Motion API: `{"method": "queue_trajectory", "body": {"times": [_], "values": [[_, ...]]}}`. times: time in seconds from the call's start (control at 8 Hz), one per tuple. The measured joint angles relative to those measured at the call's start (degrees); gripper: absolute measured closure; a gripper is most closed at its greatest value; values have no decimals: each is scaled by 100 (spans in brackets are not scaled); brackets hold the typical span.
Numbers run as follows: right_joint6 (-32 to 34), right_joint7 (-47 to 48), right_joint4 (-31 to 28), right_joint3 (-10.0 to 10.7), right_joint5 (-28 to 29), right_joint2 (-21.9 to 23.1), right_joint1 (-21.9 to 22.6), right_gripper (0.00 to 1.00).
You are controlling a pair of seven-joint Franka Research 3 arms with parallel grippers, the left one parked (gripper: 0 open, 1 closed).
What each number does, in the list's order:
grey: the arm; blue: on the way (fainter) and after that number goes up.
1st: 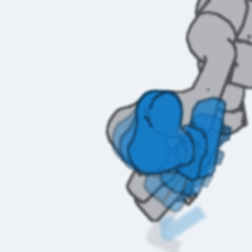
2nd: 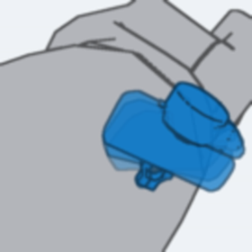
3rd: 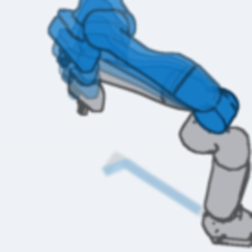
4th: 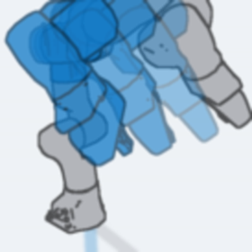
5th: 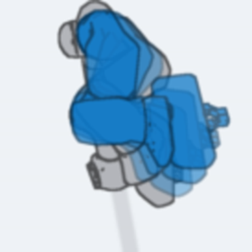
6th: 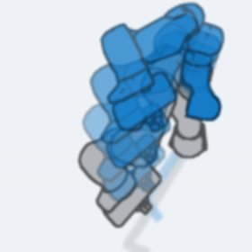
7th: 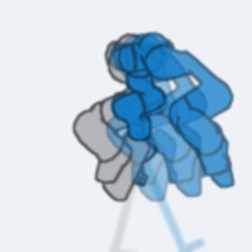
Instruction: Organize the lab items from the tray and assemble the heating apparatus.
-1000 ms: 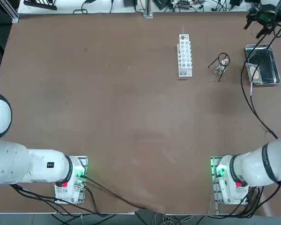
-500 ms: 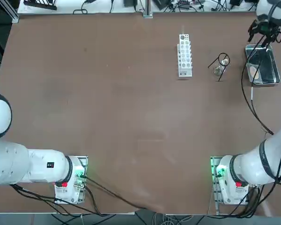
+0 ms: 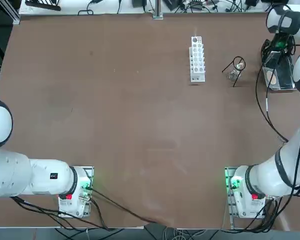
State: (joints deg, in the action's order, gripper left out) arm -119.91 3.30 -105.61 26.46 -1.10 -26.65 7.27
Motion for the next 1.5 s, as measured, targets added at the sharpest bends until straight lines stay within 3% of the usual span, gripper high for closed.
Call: {"method": "queue_trajectory", "body": {"times": [0.88, 1.5], "values": [[-111, -79, 61, -18, -444, -752, 3, 4], [-168, -83, 339, -19, -474, -1174, 3, 20]]}}
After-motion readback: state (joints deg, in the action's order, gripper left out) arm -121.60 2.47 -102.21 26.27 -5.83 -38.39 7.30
